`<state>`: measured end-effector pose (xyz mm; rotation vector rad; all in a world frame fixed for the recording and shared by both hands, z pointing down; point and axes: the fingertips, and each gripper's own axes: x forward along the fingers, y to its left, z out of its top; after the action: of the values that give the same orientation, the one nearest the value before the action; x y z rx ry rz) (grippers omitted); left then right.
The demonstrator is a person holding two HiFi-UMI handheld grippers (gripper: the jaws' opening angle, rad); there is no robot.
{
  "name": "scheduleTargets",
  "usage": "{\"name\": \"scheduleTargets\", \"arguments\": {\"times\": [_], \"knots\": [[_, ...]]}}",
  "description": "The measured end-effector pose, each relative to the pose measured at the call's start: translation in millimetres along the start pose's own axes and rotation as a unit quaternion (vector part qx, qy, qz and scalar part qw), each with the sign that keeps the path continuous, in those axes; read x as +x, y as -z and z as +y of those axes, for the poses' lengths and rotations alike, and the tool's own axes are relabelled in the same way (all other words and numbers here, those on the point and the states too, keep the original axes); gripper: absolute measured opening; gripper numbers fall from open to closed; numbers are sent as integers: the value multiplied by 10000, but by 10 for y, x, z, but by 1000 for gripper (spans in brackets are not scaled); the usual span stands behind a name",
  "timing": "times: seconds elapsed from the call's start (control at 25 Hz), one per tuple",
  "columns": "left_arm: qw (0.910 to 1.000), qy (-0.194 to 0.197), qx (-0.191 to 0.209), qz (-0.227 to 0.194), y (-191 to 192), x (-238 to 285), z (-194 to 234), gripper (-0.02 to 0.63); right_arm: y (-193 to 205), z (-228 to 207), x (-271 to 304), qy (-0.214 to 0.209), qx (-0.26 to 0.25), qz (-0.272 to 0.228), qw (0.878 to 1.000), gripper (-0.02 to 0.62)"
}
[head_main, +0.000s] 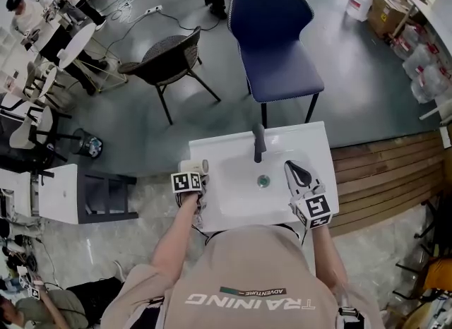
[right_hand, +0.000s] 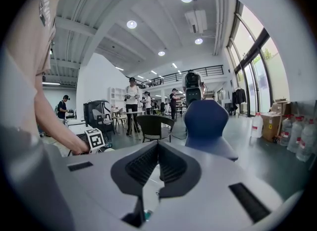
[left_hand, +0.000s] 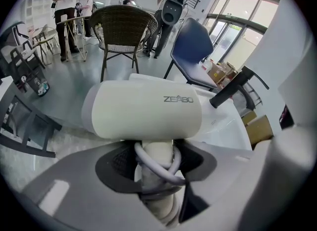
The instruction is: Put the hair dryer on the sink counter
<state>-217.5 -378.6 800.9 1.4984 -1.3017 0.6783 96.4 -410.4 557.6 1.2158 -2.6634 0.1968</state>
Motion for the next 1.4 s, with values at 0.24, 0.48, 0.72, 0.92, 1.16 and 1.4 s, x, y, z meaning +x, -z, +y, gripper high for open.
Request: {"name": "scheduleTargets", "arguments": {"times": [0.24,0.48,0.72,0.92,1.16,1.4], "knots": [[9997,-215,6,133,7,45,24,216,11,0,-37,8,-6,17,10000,6],[9985,-444,-2,308,-8,77,14,219,20,-15,-75,27,-11,31,10000,6],[9970,-665,47,382,-1,92,11,222,23,-10,-134,38,-24,32,10000,6],[9963,-769,96,380,14,92,6,224,20,23,-159,13,-38,21,10000,6],[9951,-860,234,416,19,96,-51,224,2,52,-183,-3,-48,11,10000,6],[9937,-991,322,405,21,124,-42,224,56,78,-233,32,-28,42,10000,6]]}}
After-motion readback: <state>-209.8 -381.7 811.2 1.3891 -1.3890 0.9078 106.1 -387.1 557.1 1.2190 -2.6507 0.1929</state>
